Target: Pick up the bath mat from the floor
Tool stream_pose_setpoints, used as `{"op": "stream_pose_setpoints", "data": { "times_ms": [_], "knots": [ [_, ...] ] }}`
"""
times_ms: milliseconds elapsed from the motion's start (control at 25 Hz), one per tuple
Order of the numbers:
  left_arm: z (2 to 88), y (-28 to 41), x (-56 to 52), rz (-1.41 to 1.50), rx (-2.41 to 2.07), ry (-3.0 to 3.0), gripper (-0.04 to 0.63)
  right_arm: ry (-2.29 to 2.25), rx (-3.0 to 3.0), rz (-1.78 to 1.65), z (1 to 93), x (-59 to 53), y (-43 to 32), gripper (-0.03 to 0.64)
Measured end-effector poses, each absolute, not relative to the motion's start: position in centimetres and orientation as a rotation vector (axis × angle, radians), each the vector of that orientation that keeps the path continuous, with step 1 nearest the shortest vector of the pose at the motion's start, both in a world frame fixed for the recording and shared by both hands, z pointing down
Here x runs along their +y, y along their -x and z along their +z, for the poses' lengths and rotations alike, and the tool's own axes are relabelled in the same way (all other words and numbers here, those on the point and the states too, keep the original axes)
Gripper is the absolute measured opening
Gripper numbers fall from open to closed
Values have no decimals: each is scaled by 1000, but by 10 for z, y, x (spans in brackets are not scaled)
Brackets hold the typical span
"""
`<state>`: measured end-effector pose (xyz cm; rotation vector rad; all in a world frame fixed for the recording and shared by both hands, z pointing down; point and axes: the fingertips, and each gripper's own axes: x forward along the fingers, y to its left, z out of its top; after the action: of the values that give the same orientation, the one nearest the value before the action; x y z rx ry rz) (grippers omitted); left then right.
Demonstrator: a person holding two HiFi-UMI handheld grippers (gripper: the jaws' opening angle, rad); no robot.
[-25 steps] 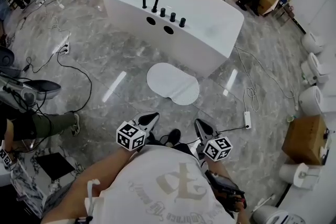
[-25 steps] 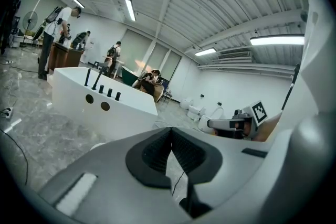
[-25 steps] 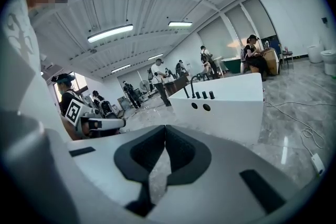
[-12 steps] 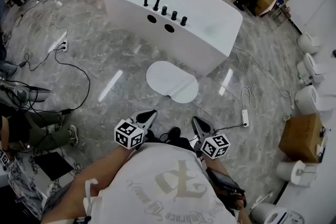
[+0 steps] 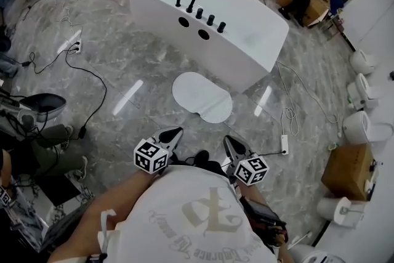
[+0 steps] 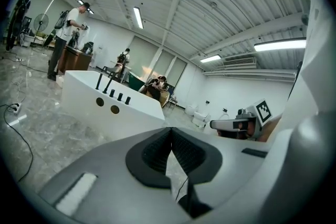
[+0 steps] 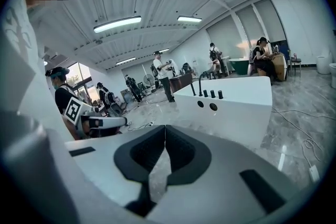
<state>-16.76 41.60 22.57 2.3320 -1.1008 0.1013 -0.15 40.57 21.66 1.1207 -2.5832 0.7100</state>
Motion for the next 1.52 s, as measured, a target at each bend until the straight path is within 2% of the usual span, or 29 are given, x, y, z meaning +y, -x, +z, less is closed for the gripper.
{"op": "stream_pose_setpoints", "data": {
  "times_ms": [640,1080,1520],
  "knots": [
    [230,180,398,111,-1115,-2320,6,-1142,-2553,689,221,377,4,6],
    [264,167,369,237,-1116,-2264,6,-1145,-2527,835,273,338,-15,6],
    [241,87,260,367,-973,-2372,6,-1314,-2509,959,283,255,-90,6]
  ]
}}
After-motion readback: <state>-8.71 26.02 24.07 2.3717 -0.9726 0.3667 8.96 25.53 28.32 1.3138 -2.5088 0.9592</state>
